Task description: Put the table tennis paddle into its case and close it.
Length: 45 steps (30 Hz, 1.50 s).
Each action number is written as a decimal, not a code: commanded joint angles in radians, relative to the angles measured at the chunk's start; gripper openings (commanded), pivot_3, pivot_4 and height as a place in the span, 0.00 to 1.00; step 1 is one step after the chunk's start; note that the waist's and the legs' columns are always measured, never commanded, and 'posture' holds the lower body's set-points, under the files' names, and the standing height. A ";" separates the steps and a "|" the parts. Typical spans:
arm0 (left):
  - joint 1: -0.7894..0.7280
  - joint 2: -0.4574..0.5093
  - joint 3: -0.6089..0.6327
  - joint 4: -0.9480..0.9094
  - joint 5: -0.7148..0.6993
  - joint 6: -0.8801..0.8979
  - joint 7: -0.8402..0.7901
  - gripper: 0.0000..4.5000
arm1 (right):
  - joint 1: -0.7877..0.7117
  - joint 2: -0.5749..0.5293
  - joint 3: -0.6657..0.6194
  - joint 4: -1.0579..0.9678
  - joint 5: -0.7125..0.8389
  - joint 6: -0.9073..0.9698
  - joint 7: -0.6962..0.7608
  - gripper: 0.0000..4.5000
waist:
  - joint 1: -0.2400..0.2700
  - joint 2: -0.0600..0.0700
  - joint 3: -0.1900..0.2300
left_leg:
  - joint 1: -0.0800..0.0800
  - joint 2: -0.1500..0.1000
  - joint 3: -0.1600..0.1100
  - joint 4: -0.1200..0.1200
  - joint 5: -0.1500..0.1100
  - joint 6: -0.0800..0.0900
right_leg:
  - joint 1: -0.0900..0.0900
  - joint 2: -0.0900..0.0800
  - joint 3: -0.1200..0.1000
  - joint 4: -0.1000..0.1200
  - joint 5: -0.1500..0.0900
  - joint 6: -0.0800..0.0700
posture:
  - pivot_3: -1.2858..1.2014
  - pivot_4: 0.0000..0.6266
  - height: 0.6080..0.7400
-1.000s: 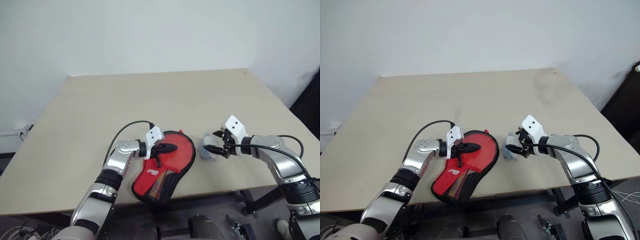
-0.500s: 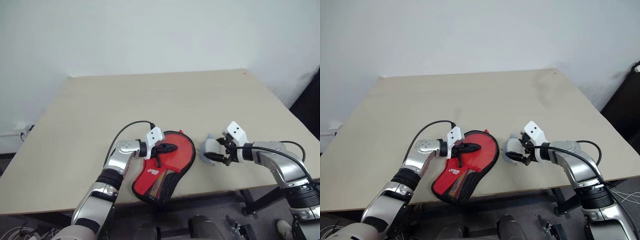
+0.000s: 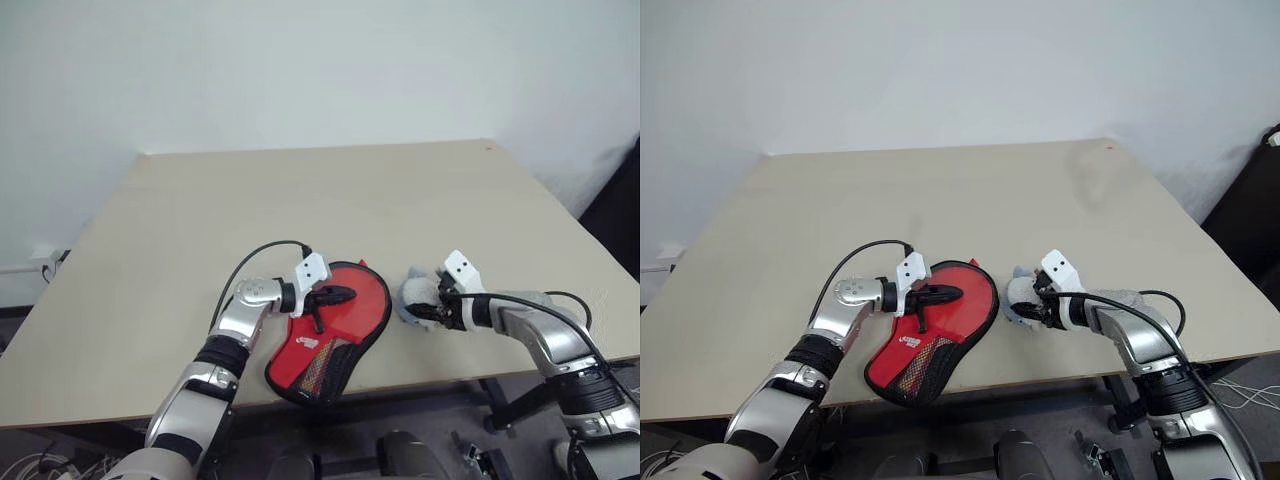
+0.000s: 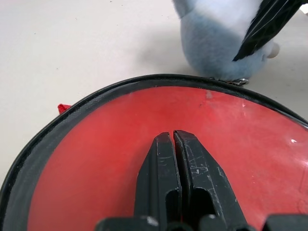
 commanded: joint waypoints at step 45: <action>0.047 0.009 -0.041 -0.057 0.041 0.060 -0.028 0.00 | 0.363 -0.129 0.091 -0.550 0.334 0.054 0.211 0.13 | 0.029 -0.003 -0.002 | 0.000 0.001 0.001 -0.001 -0.004 0.000 | -0.001 0.000 0.000 -0.001 -0.001 0.001 | 0.52 0.00 1.00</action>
